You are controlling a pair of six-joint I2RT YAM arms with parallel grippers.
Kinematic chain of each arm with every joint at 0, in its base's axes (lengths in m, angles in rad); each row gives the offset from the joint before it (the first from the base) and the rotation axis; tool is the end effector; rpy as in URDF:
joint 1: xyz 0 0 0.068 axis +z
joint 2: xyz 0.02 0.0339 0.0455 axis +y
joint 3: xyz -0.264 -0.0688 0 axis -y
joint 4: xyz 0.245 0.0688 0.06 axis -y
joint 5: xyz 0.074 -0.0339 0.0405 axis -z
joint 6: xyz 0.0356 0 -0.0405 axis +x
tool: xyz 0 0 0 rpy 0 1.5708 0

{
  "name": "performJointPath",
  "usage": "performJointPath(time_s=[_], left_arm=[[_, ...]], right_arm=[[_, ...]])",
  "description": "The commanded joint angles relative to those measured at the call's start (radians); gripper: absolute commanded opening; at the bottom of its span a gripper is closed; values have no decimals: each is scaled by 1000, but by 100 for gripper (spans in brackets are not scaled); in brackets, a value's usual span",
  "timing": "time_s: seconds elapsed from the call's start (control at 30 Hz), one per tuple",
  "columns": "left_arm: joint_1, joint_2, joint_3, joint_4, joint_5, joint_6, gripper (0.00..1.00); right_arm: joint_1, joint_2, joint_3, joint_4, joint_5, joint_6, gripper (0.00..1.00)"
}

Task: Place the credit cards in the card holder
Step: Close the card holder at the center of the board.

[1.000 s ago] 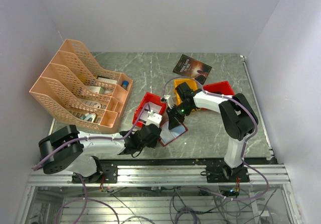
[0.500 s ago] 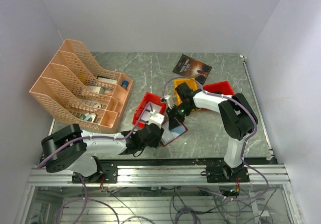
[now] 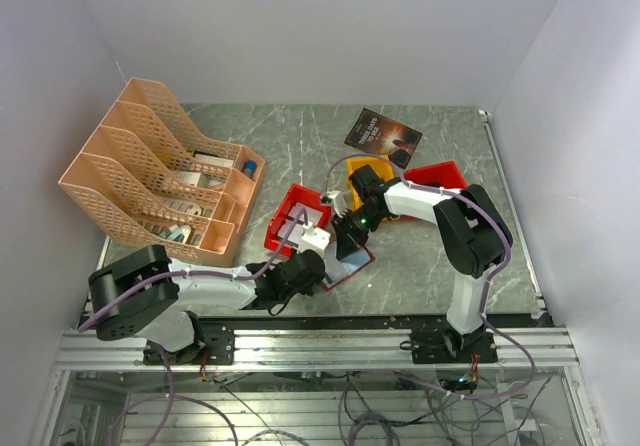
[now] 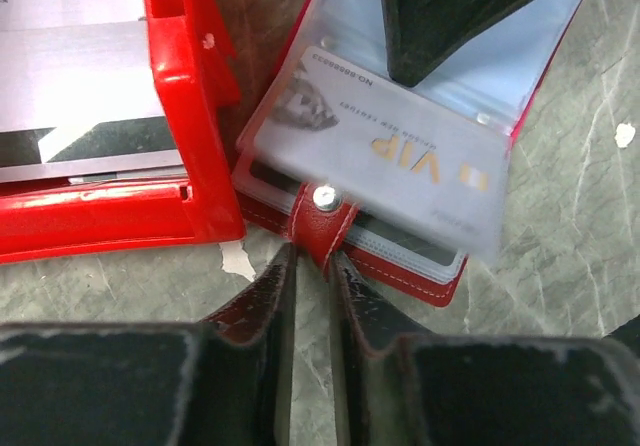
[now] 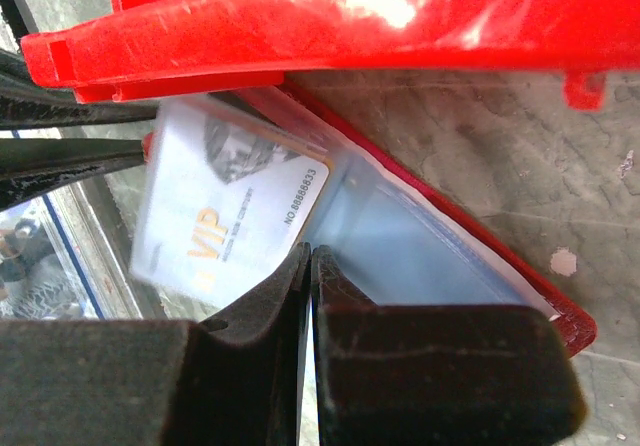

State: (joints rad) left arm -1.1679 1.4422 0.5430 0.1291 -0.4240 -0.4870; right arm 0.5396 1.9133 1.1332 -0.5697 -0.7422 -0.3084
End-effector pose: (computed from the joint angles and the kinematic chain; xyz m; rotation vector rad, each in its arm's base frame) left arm 0.1162 -0.2353 0.1468 0.5648 2.2156 -0.3778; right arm 0.2853 0.1989 0.1347 -1.2634 2.5049 1.1193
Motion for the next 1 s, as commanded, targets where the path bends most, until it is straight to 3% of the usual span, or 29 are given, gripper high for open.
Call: performJointPath(time_s=[0.0, 0.17, 0.33, 0.47, 0.57, 0.7, 0.9, 0.97], left_arm=[[-12, -47, -21, 24, -98, -78, 20], [-27, -97, -112, 79, -139, -221, 15], [-44, -113, -165, 158, -152, -257, 8], [-64, -108, -171, 182, -181, -248, 7], [-79, -120, -180, 209, -212, -254, 7], [-100, -140, -167, 212, -252, -254, 7], [-127, -169, -93, 113, -297, -228, 7], [-134, -176, -66, 94, -304, -214, 7]], right_arm=[[-3, 28, 17, -11, 42, 3, 5], [-3, 28, 17, -14, 34, 0, 5], [-4, -11, 19, -21, -78, -30, 6], [-26, -86, 7, -16, -148, -47, 18], [-56, -136, -15, 8, -107, -44, 27], [-125, -169, -35, 11, -25, -34, 33], [-196, -169, -67, -17, 95, -53, 33], [-196, -163, -66, -17, 128, -51, 29]])
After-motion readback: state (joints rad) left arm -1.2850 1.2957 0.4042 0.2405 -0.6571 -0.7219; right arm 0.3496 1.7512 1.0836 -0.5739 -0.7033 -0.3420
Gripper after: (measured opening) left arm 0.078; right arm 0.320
